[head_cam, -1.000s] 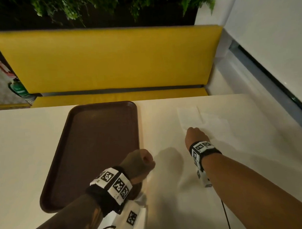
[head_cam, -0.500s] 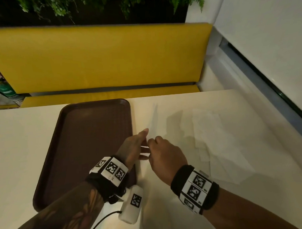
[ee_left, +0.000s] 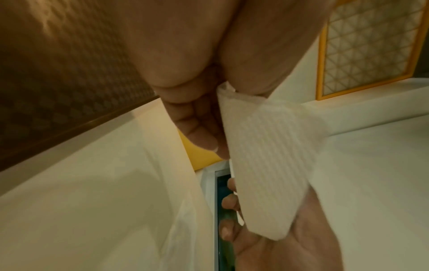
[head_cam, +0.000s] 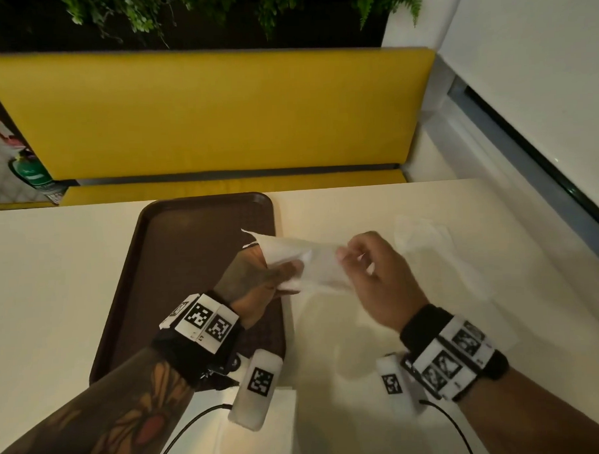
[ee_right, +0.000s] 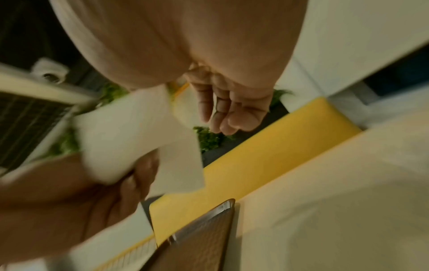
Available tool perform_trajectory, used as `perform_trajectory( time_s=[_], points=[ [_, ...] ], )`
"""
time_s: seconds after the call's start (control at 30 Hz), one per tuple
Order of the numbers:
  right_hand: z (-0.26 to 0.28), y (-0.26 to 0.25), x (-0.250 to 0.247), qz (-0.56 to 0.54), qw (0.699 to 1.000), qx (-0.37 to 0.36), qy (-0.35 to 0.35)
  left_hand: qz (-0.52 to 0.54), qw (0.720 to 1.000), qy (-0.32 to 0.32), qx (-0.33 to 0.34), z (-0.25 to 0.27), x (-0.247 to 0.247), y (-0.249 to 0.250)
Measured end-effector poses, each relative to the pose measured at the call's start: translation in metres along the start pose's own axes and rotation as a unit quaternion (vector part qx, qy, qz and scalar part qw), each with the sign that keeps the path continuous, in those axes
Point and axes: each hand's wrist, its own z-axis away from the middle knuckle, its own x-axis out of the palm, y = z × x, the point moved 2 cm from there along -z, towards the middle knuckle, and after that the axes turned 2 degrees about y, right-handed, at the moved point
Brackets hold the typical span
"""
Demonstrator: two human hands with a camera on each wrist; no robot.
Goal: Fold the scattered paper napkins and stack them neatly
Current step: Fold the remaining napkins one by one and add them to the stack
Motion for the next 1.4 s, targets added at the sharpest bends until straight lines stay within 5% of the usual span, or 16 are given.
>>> perform_trajectory(
  time_s=[0.1,0.23,0.33,0.53,0.8,1.13,1.2,1.4],
  points=[
    [-0.016,0.000,-0.004,-0.163,0.976,0.120,-0.082,0.002,1.000,-0.019,0.000,0.004,-0.010,0.008],
    [-0.021,-0.008,0.002,-0.261,0.950,0.089,-0.144,-0.027,0.999,-0.043,0.005,0.008,-0.016,0.015],
    [-0.020,-0.012,0.007,-0.267,0.948,0.064,-0.162,-0.138,0.990,0.006,0.042,0.008,-0.022,0.022],
    [-0.019,-0.016,0.008,-0.221,0.966,0.015,-0.135,-0.245,0.958,0.103,0.109,0.010,-0.026,0.025],
    [-0.017,-0.019,0.009,-0.214,0.971,-0.003,-0.108,-0.303,0.935,0.088,0.164,0.016,-0.026,0.026],
    [-0.015,-0.021,0.010,-0.043,0.995,-0.042,-0.080,-0.445,0.859,0.128,0.219,0.018,-0.034,0.030],
    [-0.016,-0.022,0.010,-0.039,0.994,-0.035,-0.100,-0.440,0.867,0.107,0.209,0.018,-0.035,0.031],
    [-0.009,-0.032,0.012,-0.099,0.978,-0.004,-0.182,-0.291,0.951,0.043,0.095,0.022,-0.042,0.030]
  ],
)
